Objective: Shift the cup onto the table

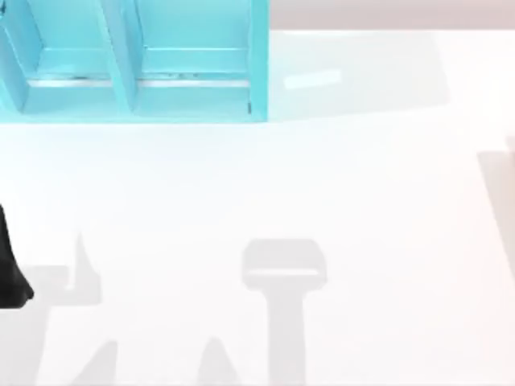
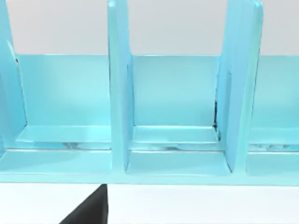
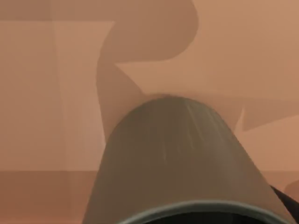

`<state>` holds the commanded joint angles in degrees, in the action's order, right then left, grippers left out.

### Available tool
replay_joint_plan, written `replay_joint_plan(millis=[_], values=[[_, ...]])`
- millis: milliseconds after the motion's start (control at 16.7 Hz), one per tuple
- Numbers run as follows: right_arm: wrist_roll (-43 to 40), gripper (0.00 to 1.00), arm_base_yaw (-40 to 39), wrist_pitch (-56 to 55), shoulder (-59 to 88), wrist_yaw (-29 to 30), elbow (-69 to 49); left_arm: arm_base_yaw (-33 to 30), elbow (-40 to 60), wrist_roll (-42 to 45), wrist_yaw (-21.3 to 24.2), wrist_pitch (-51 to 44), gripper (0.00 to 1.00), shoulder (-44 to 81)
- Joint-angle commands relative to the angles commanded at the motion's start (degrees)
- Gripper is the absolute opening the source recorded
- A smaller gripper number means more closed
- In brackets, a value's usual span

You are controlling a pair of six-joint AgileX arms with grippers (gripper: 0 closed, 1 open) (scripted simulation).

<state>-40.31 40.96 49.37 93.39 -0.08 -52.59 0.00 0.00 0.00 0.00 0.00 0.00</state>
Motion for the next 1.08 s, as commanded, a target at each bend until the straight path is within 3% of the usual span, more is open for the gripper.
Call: replay_joint_plan(millis=[600,1080], values=[[0.58,0.00,-0.96,0.89,-0.82,-0.03,-0.67,0.00,0.00,0.00,0.00,0.00,1.00,0.00],[16.35,0.00,-16.73,21.04,-13.25,0.08,-6.35,0.00,0.00,0.00,0.00,0.00,1.00,0.00]])
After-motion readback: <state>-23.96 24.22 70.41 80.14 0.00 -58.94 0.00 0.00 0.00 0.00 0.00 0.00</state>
